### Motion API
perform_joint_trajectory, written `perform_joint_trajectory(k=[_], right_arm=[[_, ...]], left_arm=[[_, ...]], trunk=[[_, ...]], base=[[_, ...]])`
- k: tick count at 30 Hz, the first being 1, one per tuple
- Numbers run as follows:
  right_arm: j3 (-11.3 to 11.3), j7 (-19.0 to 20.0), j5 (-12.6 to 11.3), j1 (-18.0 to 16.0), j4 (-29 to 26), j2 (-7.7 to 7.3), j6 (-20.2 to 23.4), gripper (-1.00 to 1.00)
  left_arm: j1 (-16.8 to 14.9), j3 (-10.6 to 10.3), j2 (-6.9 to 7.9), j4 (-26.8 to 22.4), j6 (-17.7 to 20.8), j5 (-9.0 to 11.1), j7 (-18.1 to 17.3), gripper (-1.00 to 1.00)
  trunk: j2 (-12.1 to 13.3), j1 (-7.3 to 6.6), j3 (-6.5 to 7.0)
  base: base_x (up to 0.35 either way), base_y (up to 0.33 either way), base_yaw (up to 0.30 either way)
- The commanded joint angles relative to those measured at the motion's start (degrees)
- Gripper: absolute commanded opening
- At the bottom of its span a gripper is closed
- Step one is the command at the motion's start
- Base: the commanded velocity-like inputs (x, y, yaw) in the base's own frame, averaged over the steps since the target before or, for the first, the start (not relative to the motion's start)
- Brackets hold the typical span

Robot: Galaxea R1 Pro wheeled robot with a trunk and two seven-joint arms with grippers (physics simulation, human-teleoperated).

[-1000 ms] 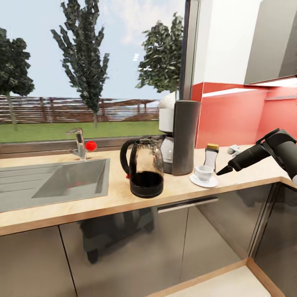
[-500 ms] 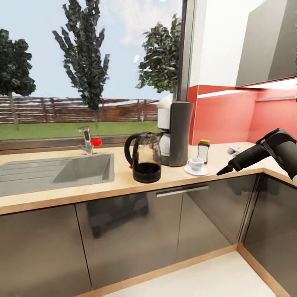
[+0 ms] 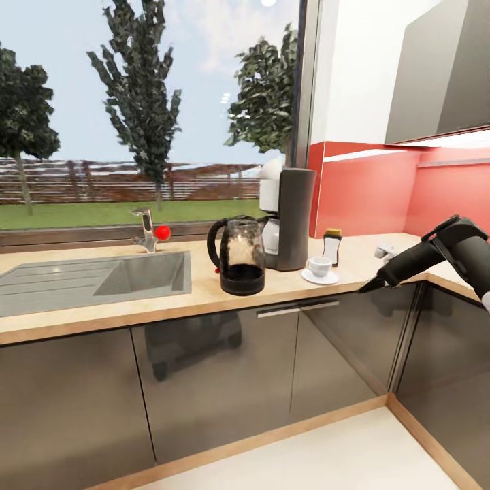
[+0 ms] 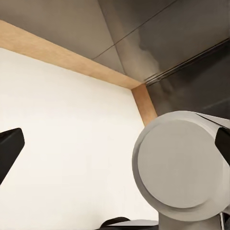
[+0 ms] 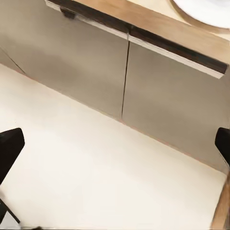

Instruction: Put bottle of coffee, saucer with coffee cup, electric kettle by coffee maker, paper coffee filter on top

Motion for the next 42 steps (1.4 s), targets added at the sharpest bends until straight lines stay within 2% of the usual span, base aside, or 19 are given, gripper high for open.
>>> perform_joint_trajectory(k=[1, 8, 13, 14, 17, 18, 23, 27, 29, 30, 32, 34, 36, 37, 38, 40, 41, 42], right_arm=[[0.11, 0.4, 0.35, 0.32, -0.08, -0.03, -0.2, 1.0], [0.18, -0.24, 0.36, 4.04, -0.28, 0.16, -3.36, 1.0], [0.23, -8.41, 0.12, 8.98, -1.66, 0.36, -4.0, 1.0], [0.22, -11.44, -0.66, 11.31, -2.66, 0.41, -4.43, 1.0], [0.21, -14.3, -3.25, 14.84, -4.11, 0.45, -6.19, 1.0], [0.2, -15.77, -5.41, 17.15, -4.66, 0.47, -7.73, 1.0], [0.21, -19.48, -9.27, 23.38, -5.32, 0.43, -11.02, 1.0], [0.21, -21.79, -11.71, 32.23, -4.6, 0.48, -16.25, 1.0], [0.25, -22.62, -13.21, 36.4, -1.38, 0.7, -19.76, 1.0], [0.27, -25.63, -15.51, 39.85, 5.29, 1.92, -24.93, 1.0], [0.28, -28.15, -16.75, 41.23, 10.17, 2.91, -28.94, 1.0], [0.28, -32.58, -18.23, 42.93, 21.8, 4.89, -37.97, 1.0], [0.28, -34.68, -18.84, 43.64, 34.55, 6.82, -46.87, 1.0], [0.28, -35.26, -18.96, 44.5, 38.67, 7.58, -50.62, 1.0], [0.28, -35.46, -19.02, 45.26, 40.1, 7.85, -52.0, 1.0], [0.26, -35.98, -19.28, 48.9, 43.46, 8.65, -55.43, 1.0], [0.26, -38.66, -19.42, 51.97, 45.23, 9.87, -57.97, 1.0], [0.27, -40.62, -19.43, 52.75, 45.46, 10.12, -58.34, 1.0]], left_arm=[[0.02, 0.45, 0.0, -0.1, -0.31, -0.41, -0.08, 1.0], [0.02, 0.45, 0.0, -0.1, -0.29, -0.41, -0.08, 1.0], [0.02, 0.45, 0.0, -0.1, -0.28, -0.41, -0.08, 1.0], [0.02, 0.45, 0.0, -0.1, -0.27, -0.41, -0.08, 1.0], [0.02, 0.45, 0.0, -0.1, -0.29, -0.41, 0.05, 1.0], [0.02, 0.45, 0.0, -0.1, -0.28, -0.41, 0.2, 1.0], [0.02, 0.45, 0.0, -0.1, -0.27, -0.41, 1.57, 1.0], [0.02, 0.45, 0.0, -0.1, -0.27, -0.41, 2.17, 1.0], [0.02, 0.45, -0.05, -0.1, -0.26, -0.41, 2.3, 1.0], [0.02, 0.45, -0.07, -0.1, -0.26, -0.41, 2.35, 1.0], [0.02, 0.45, -0.08, -0.1, -0.26, -0.41, 2.36, 1.0], [0.02, 0.45, -0.09, -0.1, -0.26, -0.41, 2.37, 1.0], [0.02, 0.45, -0.37, -0.1, -0.26, -0.41, 2.4, 1.0], [0.02, 0.45, -0.69, -0.1, -0.26, -0.41, 2.54, 1.0], [0.02, 0.45, -0.83, -0.1, -0.26, -0.41, 2.75, 1.0], [0.02, 0.45, -1.34, -0.1, -0.26, -0.41, 5.13, 1.0], [0.02, 0.39, -1.97, -0.1, -0.26, -0.41, 8.76, 1.0], [0.02, 0.38, -2.15, -0.1, -0.26, -0.41, 9.25, 1.0]], trunk=[[-0.03, 0.0, -0.05], [-0.03, 0.0, -0.05], [-0.03, 0.0, -0.05], [-0.03, 0.0, -0.05], [-0.03, 0.0, -0.05], [-0.03, 0.0, -0.05], [-0.03, 0.0, -0.05], [-0.03, 0.0, -0.05], [-0.03, 0.0, -0.05], [-0.03, 0.0, -0.05], [-0.03, 0.0, -0.05], [-0.03, 0.0, -0.05], [-0.03, 0.0, -0.05], [-0.03, 0.0, -0.05], [-0.03, 0.0, -0.05], [-0.03, 0.0, -0.05], [-0.03, 0.0, -0.05], [-0.03, 0.0, -0.05]], base=[[-0.007, 0.0, 0.0], [-0.003, 0.0, 0.0], [0.0, 0.0, 0.0], [0.0, 0.0, 0.0], [0.0, 0.0, 0.0], [0.0, 0.0, 0.0], [0.0, 0.0, 0.0], [0.0, 0.0, 0.0], [0.0, 0.0, 0.0], [0.0, 0.0, 0.0], [0.0, 0.0, 0.0], [0.0, 0.0, 0.0], [0.0, 0.0, 0.0], [0.0, 0.0, 0.0], [0.0, 0.0, 0.0], [0.0, 0.0, 0.0], [0.0, 0.0, 0.0], [0.0, 0.0, 0.0]])
